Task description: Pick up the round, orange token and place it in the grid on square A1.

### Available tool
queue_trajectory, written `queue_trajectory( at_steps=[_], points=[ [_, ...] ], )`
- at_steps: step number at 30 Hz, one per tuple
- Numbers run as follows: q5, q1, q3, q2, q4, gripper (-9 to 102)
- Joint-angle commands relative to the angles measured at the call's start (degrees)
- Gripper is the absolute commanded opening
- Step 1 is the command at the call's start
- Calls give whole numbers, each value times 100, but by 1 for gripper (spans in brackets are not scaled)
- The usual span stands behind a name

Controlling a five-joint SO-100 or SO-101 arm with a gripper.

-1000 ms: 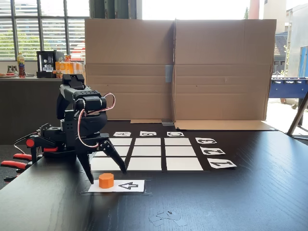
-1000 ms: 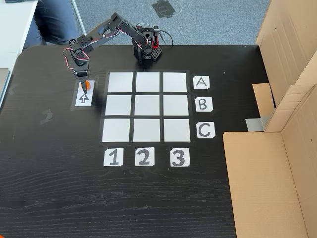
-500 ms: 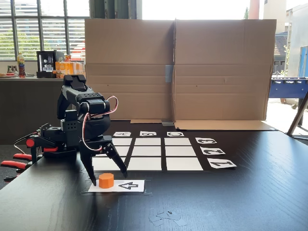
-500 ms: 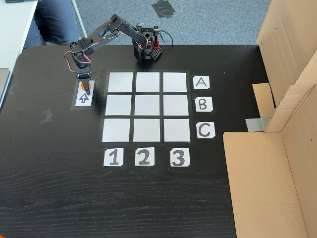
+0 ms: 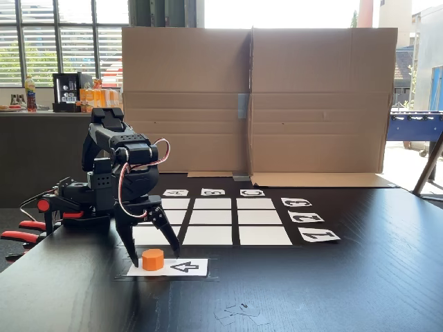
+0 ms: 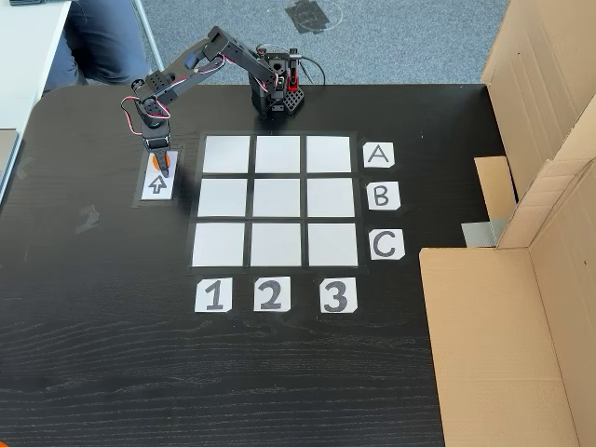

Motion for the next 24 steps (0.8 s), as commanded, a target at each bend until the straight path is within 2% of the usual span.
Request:
queue_trajectory(
  at_steps=[1,14,24],
  points=[
    [79,-62,-79,114,-62,32],
    [308,-62,-79,211,-220,31],
    [308,-70,-79,202,-220,19]
  ],
)
